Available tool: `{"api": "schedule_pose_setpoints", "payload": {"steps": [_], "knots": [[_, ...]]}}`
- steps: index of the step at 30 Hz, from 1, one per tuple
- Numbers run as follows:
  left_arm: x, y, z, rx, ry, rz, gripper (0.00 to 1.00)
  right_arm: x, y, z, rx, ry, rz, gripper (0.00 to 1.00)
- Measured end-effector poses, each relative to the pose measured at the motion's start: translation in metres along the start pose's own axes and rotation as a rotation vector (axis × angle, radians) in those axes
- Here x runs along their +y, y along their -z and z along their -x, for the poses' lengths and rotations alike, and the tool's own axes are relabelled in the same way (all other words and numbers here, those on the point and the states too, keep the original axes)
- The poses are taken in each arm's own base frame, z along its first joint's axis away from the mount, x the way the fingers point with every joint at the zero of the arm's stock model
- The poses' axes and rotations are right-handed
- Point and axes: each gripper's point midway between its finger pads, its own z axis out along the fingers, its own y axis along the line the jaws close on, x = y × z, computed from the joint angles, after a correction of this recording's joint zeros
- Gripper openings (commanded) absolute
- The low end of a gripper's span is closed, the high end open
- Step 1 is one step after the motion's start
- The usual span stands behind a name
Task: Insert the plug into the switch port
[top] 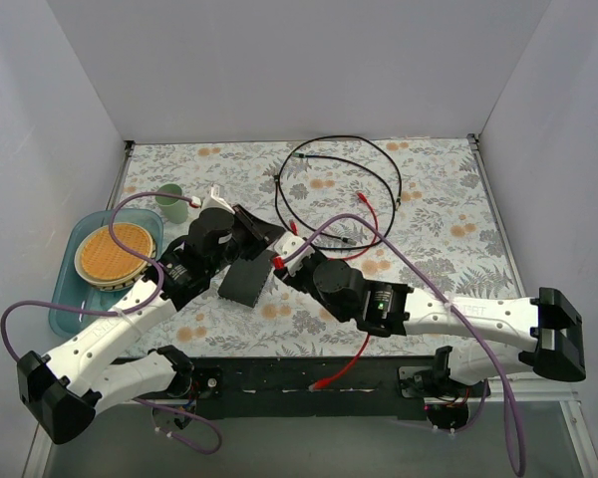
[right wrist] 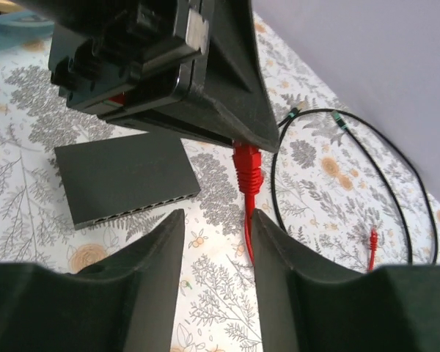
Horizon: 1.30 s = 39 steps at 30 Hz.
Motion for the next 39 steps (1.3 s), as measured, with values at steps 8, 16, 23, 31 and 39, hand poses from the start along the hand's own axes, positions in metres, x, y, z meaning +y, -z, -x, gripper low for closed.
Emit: {"api": "schedule_pose_setpoints", "payload": {"steps": [8,16,23,31,39], "knots": [[0.008,0.0,0.0,-0.002,0.014,0.034,0.0,-0.018,0.003,0.016,-0.045,0.043,-0.139,0.47],[0.008,0.0,-0.001,-0.001,0.02,0.039,0.0,-0.016,-0.001,0.013,-0.038,0.065,-0.146,0.47],[0.008,0.0,-0.001,-0.001,0.03,0.039,0.0,-0.012,-0.002,0.016,-0.054,0.056,-0.125,0.47],[0.007,0.0,-0.001,-0.001,0.035,0.039,0.0,-0.005,-0.005,0.013,-0.048,0.06,-0.111,0.46],[0.007,0.0,-0.001,0.0,0.038,0.038,0.0,-0.002,-0.014,0.002,-0.02,0.08,-0.139,0.39]]}}
